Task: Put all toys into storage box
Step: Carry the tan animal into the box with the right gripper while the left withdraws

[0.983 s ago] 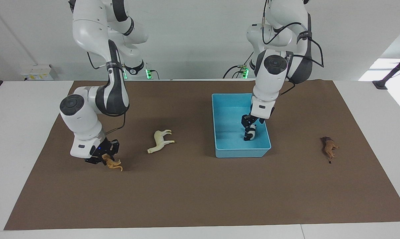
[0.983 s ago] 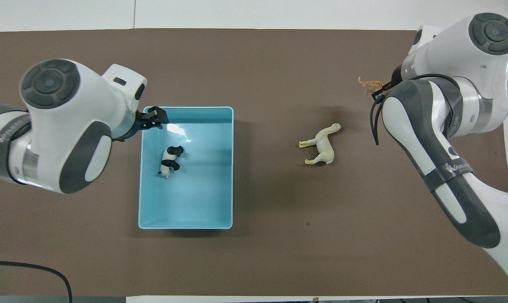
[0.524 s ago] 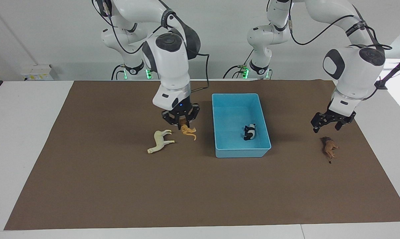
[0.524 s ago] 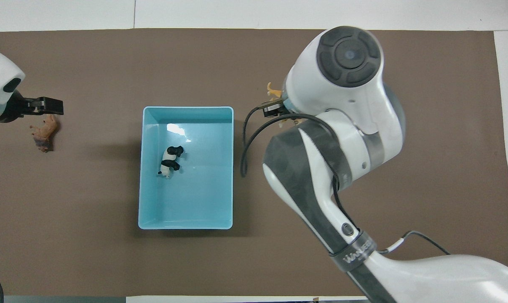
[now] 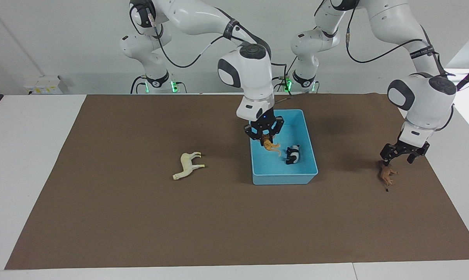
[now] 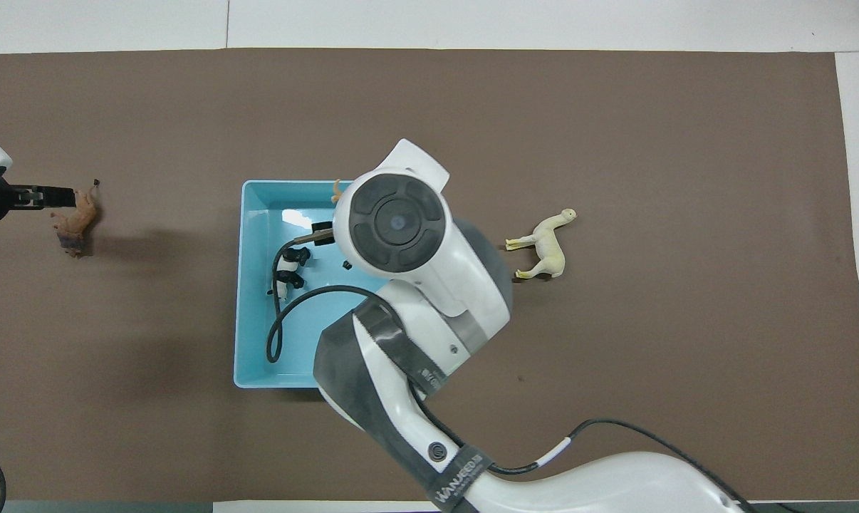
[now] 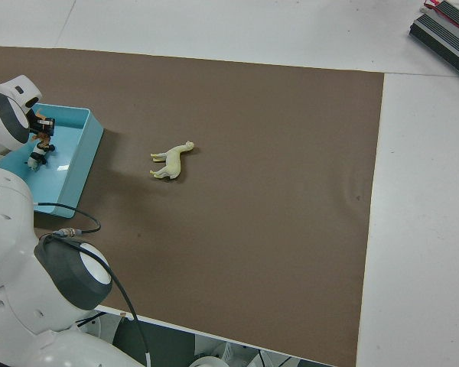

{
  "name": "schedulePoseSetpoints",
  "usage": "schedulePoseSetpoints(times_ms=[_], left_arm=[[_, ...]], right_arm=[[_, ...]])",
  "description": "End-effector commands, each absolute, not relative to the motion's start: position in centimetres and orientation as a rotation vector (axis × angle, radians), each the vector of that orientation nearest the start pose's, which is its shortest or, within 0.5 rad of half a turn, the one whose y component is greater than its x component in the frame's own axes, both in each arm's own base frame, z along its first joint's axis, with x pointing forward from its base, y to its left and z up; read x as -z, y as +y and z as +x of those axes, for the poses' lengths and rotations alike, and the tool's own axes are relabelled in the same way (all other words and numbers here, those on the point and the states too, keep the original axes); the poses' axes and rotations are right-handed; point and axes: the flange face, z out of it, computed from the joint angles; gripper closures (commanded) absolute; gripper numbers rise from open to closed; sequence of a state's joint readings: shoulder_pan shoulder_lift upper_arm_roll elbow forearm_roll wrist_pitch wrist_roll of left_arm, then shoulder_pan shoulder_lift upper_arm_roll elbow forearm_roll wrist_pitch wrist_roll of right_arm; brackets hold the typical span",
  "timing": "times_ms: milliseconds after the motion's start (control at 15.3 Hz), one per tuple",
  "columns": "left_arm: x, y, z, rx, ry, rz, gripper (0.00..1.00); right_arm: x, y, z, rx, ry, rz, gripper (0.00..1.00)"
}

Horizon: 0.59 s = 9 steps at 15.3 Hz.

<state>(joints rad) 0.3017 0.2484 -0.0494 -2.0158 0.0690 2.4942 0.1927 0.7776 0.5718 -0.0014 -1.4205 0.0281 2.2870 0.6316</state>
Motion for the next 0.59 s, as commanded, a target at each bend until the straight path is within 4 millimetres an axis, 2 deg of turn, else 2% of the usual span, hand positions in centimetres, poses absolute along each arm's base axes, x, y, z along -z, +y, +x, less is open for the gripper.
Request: schedulePoseSetpoints(times_ms=[0, 66, 131, 197, 393, 524], left_arm=[[-32.8, 16.5, 59.2, 0.351, -0.102, -3.038, 0.00], [-32.5, 16.5, 59.3, 0.356, -0.162, -3.040, 0.00], [-32.3, 16.3, 59.3, 0.353, -0.228, -3.043, 0.00], [-32.1, 16.0, 59.3, 0.349, -0.276, -3.045, 0.00], [-30.7, 15.6, 58.8, 0.315, -0.321, -3.054, 0.00], [-29.9, 16.1, 58.4, 0.291, -0.330, -3.057, 0.00]], right_arm=[[-38.5, 52.7, 53.0, 0.333, -0.150, -2.921, 1.00], [-38.1, 52.6, 52.7, 0.300, -0.082, -2.942, 0.41], [-38.2, 52.5, 52.5, 0.255, 0.003, -2.955, 0.02], [-38.0, 52.1, 52.3, 0.197, 0.103, -2.991, 0.00], [-41.4, 51.9, 53.2, 0.152, 0.302, -3.005, 0.00], [-44.3, 49.6, 54.6, 0.140, 0.374, -3.024, 0.00]])
